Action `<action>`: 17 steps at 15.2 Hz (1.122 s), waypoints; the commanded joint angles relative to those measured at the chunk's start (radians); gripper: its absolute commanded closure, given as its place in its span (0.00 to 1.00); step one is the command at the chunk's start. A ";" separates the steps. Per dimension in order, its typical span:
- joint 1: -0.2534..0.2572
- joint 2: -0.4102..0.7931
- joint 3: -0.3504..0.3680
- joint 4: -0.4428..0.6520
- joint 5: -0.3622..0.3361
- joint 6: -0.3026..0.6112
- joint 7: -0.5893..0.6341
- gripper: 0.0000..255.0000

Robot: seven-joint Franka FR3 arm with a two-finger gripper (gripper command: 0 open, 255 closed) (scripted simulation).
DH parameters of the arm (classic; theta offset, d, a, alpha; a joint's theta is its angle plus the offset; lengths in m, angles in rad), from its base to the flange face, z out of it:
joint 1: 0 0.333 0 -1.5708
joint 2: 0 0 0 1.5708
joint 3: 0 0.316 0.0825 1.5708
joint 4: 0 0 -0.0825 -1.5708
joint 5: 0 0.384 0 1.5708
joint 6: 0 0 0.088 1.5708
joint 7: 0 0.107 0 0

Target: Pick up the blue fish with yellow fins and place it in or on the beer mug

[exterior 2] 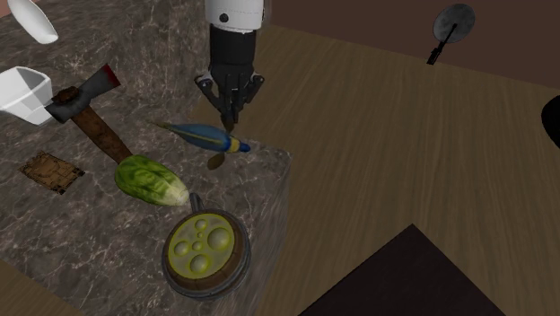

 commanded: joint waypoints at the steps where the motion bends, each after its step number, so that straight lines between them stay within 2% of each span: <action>1: 0.021 -0.072 0.004 -0.108 -0.001 0.042 0.011 1.00; 10: 0.121 -0.375 0.062 -0.501 0.008 0.178 0.125 1.00; 17: 0.122 -0.315 0.067 -0.530 0.034 0.260 0.089 1.00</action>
